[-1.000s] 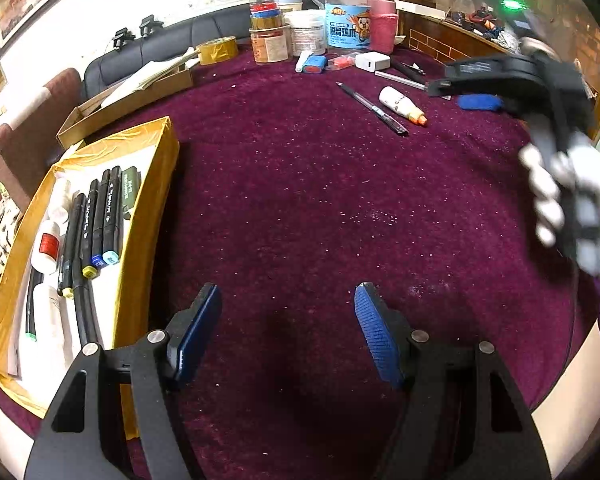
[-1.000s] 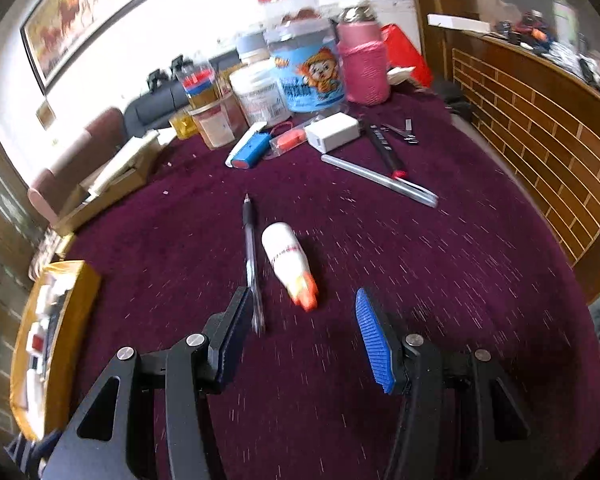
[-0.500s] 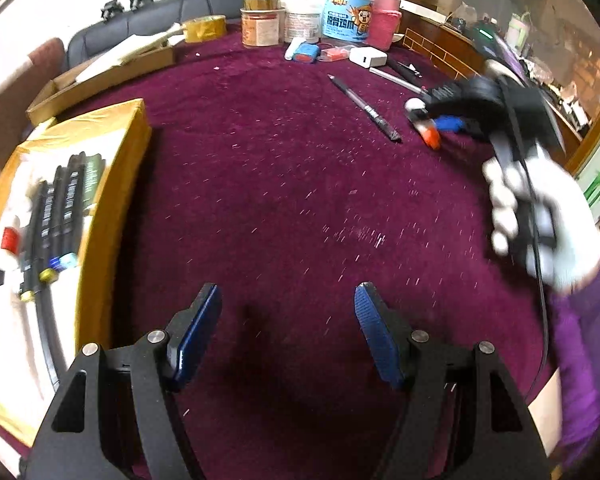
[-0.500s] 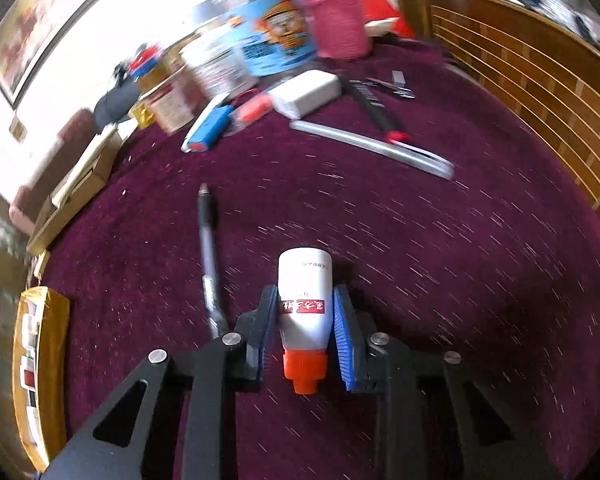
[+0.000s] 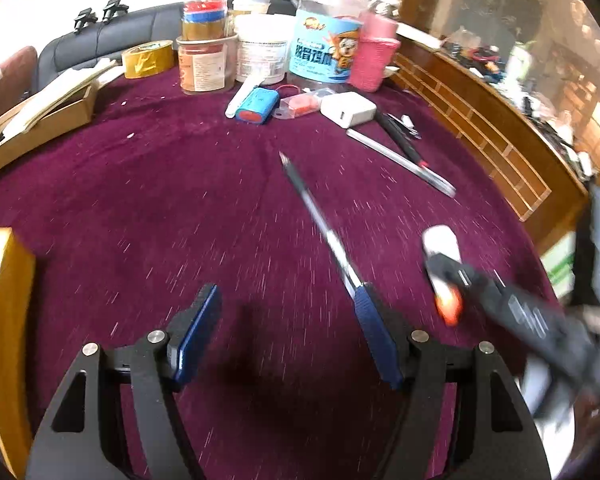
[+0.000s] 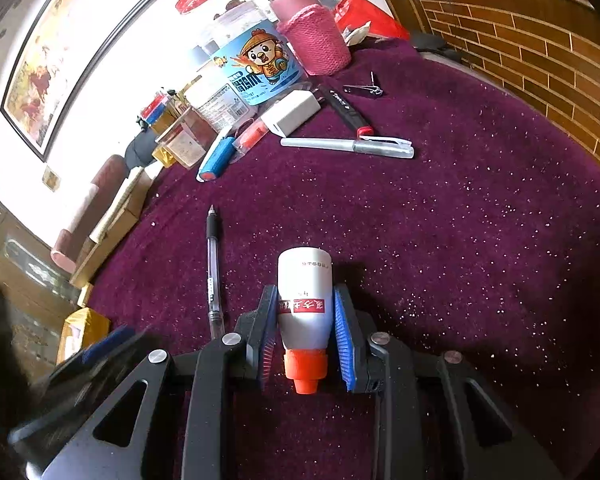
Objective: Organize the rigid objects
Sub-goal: 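Grasp the orange-capped glue bottle with the right gripper while the left grasps the pen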
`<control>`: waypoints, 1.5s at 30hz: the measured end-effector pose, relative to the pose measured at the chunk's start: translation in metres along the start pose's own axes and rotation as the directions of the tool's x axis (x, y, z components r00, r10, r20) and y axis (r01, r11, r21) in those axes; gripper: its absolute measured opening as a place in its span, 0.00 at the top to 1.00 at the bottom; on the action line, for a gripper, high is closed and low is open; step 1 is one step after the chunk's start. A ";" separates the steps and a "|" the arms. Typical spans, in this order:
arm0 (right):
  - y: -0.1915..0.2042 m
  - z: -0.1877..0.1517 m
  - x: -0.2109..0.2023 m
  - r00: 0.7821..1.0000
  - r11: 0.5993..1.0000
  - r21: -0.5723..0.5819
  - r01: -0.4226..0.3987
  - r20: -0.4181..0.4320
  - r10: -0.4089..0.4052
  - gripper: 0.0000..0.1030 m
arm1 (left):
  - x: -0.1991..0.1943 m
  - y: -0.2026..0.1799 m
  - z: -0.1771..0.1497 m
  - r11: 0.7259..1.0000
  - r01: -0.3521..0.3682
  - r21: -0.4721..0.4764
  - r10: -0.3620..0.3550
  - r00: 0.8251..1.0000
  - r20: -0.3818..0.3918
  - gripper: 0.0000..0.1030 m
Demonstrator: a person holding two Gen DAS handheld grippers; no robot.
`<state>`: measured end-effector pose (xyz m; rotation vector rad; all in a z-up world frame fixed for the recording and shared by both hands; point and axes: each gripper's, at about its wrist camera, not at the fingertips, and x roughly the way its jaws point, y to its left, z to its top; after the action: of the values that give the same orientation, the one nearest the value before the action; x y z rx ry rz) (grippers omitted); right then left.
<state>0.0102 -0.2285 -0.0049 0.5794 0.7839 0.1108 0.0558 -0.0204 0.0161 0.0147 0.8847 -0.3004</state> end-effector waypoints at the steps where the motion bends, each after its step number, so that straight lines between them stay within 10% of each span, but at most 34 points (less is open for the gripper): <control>1: -0.002 0.000 0.000 1.000 1.000 0.009 -0.011 -0.003 0.011 0.77 | 0.011 -0.004 0.007 1.000 -0.002 -0.005 0.002 1.000 -0.009 0.34; 8: -0.004 0.002 0.002 1.000 0.999 0.019 -0.028 -0.007 0.028 0.76 | 0.051 -0.026 0.026 0.992 -0.099 0.077 0.100 0.995 -0.009 0.39; 11: -0.005 0.002 0.002 0.999 0.999 0.025 -0.032 -0.011 0.032 0.76 | 0.043 -0.020 0.020 0.988 -0.090 0.125 0.089 0.996 0.010 0.86; 13: -0.004 0.002 0.002 1.000 0.999 0.021 -0.028 -0.010 0.028 0.76 | 0.036 -0.015 0.012 0.982 -0.105 0.156 0.106 0.994 0.004 0.93; 20: -0.004 0.001 0.002 1.000 0.999 0.023 -0.030 -0.010 0.030 0.76 | -0.006 0.000 -0.039 0.960 -0.152 0.235 0.155 0.988 0.006 0.94; 27: -0.005 0.001 0.002 1.000 0.999 0.022 -0.029 -0.009 0.030 0.76 | -0.035 0.012 -0.062 0.993 -0.001 0.121 0.002 1.000 -0.008 0.94; 31: -0.005 0.001 0.002 0.999 0.999 0.023 -0.031 -0.008 0.031 0.76 | -0.026 0.003 -0.053 0.989 -0.014 0.146 0.014 1.000 0.000 0.57; 36: -0.005 0.001 0.002 0.999 0.999 0.021 -0.031 -0.007 0.031 0.75 | -0.003 -0.016 -0.044 0.970 -0.099 0.221 0.089 0.995 0.054 0.45; 40: -0.005 0.001 0.002 0.999 0.999 0.018 -0.032 -0.005 0.032 0.75 | -0.003 -0.020 -0.040 0.972 -0.044 0.230 0.037 0.999 0.037 0.94; 45: -0.003 0.000 0.002 1.000 0.999 0.013 -0.030 -0.001 0.030 0.75 | -0.022 -0.026 -0.060 0.950 -0.091 0.298 0.080 0.996 0.049 0.95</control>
<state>0.0114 -0.2306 -0.0075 0.6034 0.7779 0.1336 -0.0100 -0.0319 -0.0028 0.3280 0.7934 -0.3508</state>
